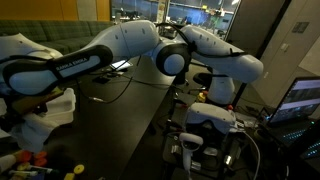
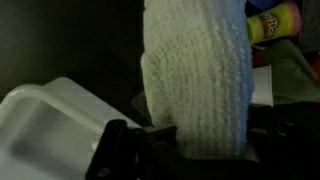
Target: Use the white towel to move the objects on the table to the left, then put the towel in the bowl
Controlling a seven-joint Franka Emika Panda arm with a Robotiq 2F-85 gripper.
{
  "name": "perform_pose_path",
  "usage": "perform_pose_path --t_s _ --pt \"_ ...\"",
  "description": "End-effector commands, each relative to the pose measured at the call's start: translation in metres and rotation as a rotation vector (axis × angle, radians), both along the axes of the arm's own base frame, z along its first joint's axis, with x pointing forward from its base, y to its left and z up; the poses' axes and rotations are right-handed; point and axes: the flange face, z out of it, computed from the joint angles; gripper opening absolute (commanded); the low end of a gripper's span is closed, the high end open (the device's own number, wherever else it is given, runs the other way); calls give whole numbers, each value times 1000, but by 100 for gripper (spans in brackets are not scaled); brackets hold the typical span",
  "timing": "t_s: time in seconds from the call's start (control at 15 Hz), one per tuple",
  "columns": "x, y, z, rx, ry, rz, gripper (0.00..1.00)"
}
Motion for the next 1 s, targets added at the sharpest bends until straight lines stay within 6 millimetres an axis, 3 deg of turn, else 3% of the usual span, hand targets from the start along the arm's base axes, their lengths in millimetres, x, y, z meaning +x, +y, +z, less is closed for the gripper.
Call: perform_pose_path --t_s 0.0,0.2,0.47,0.73,0.93 --pt "4 -19 35 -40 -44 -10 8" --pt "15 -41 70 -40 -130 -35 9" --pt "32 -89 105 -52 -208 -87 11" --pt "50 -133 114 -71 -217 -123 9" --pt "64 -152 103 -75 -221 -142 9"
